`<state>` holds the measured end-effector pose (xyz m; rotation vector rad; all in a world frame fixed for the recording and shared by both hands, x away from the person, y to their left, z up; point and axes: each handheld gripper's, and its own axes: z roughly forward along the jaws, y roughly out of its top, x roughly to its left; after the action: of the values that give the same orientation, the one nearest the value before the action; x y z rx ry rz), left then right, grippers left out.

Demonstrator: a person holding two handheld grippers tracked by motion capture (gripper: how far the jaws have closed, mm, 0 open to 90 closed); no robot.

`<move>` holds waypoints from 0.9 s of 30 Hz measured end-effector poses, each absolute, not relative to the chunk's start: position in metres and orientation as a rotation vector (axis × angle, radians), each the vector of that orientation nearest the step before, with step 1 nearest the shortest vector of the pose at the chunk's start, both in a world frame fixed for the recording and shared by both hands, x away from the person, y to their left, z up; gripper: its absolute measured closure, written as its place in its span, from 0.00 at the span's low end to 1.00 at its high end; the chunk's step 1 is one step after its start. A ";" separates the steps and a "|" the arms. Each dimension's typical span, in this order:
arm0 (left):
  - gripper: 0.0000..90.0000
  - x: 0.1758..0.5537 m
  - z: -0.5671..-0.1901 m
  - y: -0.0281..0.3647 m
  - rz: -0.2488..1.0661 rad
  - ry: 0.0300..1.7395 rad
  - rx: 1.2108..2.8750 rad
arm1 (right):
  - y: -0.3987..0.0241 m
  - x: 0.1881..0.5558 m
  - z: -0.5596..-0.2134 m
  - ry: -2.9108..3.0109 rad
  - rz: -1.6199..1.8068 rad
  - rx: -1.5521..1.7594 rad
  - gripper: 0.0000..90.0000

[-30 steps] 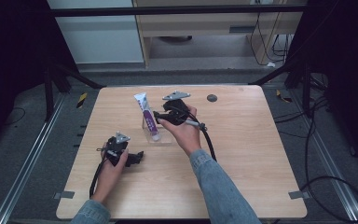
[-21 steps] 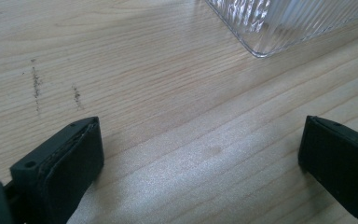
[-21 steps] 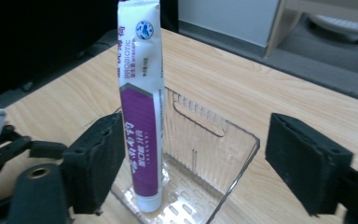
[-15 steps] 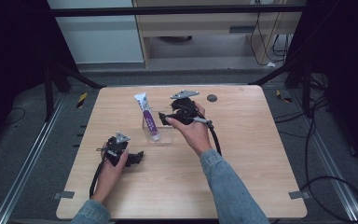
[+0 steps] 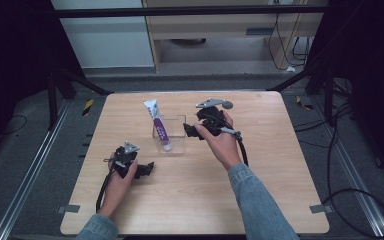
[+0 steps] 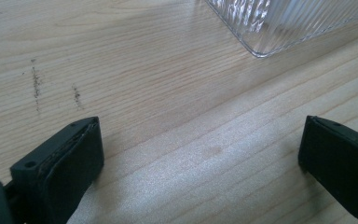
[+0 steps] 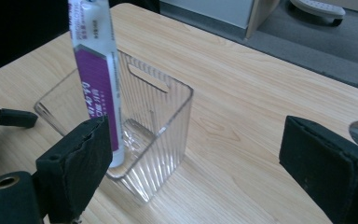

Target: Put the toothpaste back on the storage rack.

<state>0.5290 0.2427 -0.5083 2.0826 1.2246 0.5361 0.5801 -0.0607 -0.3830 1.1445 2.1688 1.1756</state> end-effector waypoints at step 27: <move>0.00 0.529 -0.508 0.243 0.536 1.225 2.083 | -0.127 0.568 -0.407 2.158 1.038 1.187 0.16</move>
<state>0.5290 0.2427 -0.5083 2.0826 1.2248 0.5361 0.5684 -0.1272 -0.4072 1.1865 2.1582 1.0377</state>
